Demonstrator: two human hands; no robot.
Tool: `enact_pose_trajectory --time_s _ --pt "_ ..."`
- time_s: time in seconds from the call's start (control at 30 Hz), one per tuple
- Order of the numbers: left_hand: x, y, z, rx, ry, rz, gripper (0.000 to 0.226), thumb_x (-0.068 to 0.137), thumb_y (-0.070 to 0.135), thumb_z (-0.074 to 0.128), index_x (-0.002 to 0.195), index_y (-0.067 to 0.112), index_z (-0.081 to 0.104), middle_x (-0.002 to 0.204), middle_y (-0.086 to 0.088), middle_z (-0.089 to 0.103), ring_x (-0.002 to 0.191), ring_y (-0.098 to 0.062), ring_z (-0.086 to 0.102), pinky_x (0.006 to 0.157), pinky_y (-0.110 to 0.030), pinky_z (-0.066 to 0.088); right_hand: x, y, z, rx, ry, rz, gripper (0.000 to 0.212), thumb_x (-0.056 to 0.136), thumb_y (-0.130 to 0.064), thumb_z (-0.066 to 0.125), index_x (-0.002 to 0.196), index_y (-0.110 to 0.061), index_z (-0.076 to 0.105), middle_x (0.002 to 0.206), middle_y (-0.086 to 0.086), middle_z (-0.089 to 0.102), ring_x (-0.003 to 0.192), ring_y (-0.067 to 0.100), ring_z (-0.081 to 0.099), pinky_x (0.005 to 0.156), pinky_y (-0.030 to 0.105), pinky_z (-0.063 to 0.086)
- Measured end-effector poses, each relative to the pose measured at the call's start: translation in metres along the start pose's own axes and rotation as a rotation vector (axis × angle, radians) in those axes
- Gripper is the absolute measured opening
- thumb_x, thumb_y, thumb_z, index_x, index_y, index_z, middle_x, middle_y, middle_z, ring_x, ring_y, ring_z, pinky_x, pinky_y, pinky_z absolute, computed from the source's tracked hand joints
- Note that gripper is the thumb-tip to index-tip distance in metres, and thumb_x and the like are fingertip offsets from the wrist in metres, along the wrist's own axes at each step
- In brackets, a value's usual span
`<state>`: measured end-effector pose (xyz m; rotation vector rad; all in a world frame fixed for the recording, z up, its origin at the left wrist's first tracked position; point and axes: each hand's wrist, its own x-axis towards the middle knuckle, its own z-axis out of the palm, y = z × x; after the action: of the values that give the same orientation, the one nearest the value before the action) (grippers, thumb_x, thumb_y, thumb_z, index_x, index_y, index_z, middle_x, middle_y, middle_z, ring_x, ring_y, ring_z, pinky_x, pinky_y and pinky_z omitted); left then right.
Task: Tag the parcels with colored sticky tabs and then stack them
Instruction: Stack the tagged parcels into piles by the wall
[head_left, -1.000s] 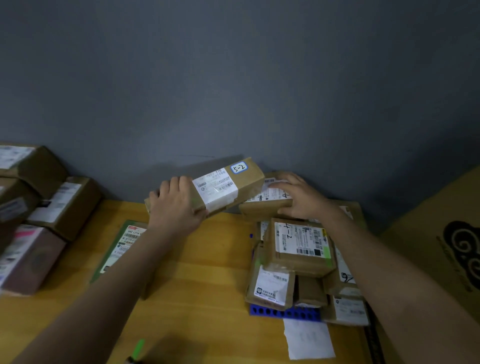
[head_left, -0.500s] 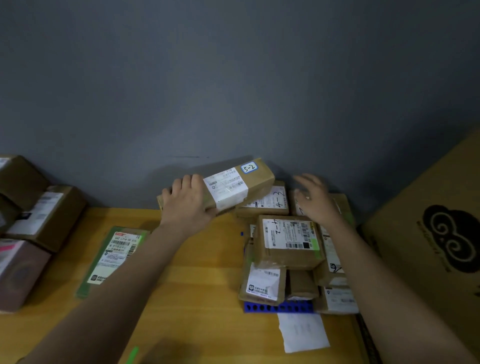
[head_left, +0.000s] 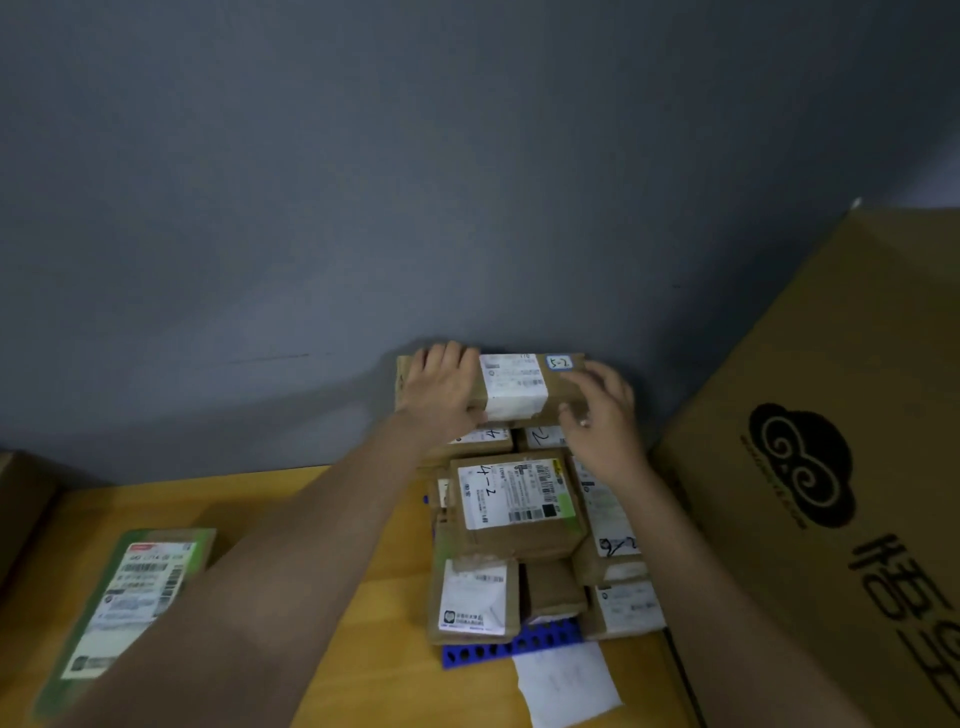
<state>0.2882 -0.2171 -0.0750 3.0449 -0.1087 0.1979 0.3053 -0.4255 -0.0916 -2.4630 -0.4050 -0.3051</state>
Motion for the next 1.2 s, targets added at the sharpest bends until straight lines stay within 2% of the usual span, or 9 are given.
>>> enact_pose_trajectory --time_s 0.2,0.3,0.47,0.63,0.77,0.9,1.03,1.1,1.2 --pt "0.005 -0.011 0.012 -0.004 0.06 -0.043 0.076 0.082 0.048 0.065 0.14 0.013 0.03 0.134 -0.009 0.034 0.123 -0.028 0.033 0.106 -0.04 0.024 0.003 -0.008 0.012 -0.159 -0.068 -0.039 0.043 0.09 -0.019 0.061 0.132 -0.019 0.052 0.145 0.003 0.037 0.136 0.026 0.026 0.105 0.034 0.029" --pt "0.003 -0.016 0.014 0.053 0.081 -0.08 0.087 0.078 0.053 0.068 0.143 0.011 0.027 0.135 -0.012 0.036 0.124 -0.03 0.036 0.109 -0.045 0.023 0.007 -0.011 0.019 -0.233 -0.076 -0.02 0.045 0.092 -0.023 0.058 0.136 -0.02 0.048 0.148 0.004 0.034 0.136 0.026 0.023 0.106 0.035 0.028" --pt "-0.01 -0.021 0.005 0.005 0.038 -0.217 0.104 0.072 0.061 0.068 0.147 0.015 0.013 0.14 -0.012 0.025 0.133 -0.031 0.023 0.115 -0.052 0.005 -0.008 -0.018 0.024 -0.163 -0.029 -0.023 0.052 0.091 -0.019 0.059 0.14 -0.02 0.044 0.152 0.009 0.027 0.139 0.03 0.017 0.109 0.044 0.029" --pt "-0.071 -0.039 -0.001 -0.295 0.163 -0.31 0.076 0.087 0.042 0.063 0.146 0.012 0.025 0.142 -0.015 0.028 0.13 -0.036 0.026 0.109 -0.045 0.021 -0.054 -0.05 0.024 0.043 0.077 -0.102 0.044 0.089 -0.011 0.059 0.133 -0.014 0.052 0.143 0.011 0.037 0.131 0.027 0.028 0.102 0.029 0.032" --pt "-0.158 -0.054 0.01 -0.456 0.045 -0.325 0.051 0.095 0.025 0.055 0.141 0.011 0.037 0.136 -0.015 0.038 0.126 -0.035 0.037 0.104 -0.044 0.033 -0.114 -0.092 0.043 0.134 0.068 -0.165 0.039 0.088 -0.013 0.053 0.127 -0.011 0.056 0.134 0.013 0.045 0.125 0.026 0.034 0.097 0.019 0.026" --pt "-0.249 -0.074 0.03 -0.538 -0.142 -0.355 0.032 0.096 0.018 0.052 0.128 0.013 0.054 0.126 -0.01 0.054 0.103 -0.03 0.06 0.087 -0.045 0.049 -0.181 -0.129 0.084 0.158 -0.118 -0.198 0.034 0.082 -0.008 0.057 0.116 -0.008 0.062 0.121 0.014 0.05 0.116 0.026 0.041 0.099 0.032 0.034" --pt "-0.331 -0.104 0.04 -0.52 -0.202 -0.411 0.019 0.095 0.013 0.052 0.106 0.005 0.066 0.101 -0.015 0.067 0.093 -0.035 0.063 0.073 -0.037 0.047 -0.252 -0.158 0.119 0.17 -0.501 -0.229 0.032 0.085 -0.014 0.06 0.117 -0.011 0.063 0.127 0.013 0.048 0.118 0.033 0.046 0.101 0.042 0.041" --pt "-0.365 -0.121 0.047 -0.527 -0.229 -0.462 0.02 0.094 0.014 0.053 0.108 0.006 0.066 0.104 -0.016 0.066 0.096 -0.035 0.062 0.077 -0.038 0.048 -0.285 -0.172 0.131 0.092 -0.78 -0.219 0.045 0.09 -0.032 0.062 0.132 -0.017 0.053 0.142 0.01 0.036 0.13 0.032 0.032 0.106 0.044 0.035" --pt "-0.409 -0.144 0.057 -0.483 -0.312 -0.485 0.024 0.094 0.019 0.054 0.116 0.012 0.063 0.116 -0.01 0.064 0.108 -0.031 0.058 0.086 -0.037 0.048 -0.328 -0.184 0.151 -0.04 -1.125 -0.034 0.084 0.083 -0.062 0.06 0.15 -0.028 0.023 0.158 0.001 0.006 0.142 0.03 0.013 0.109 0.049 0.029"
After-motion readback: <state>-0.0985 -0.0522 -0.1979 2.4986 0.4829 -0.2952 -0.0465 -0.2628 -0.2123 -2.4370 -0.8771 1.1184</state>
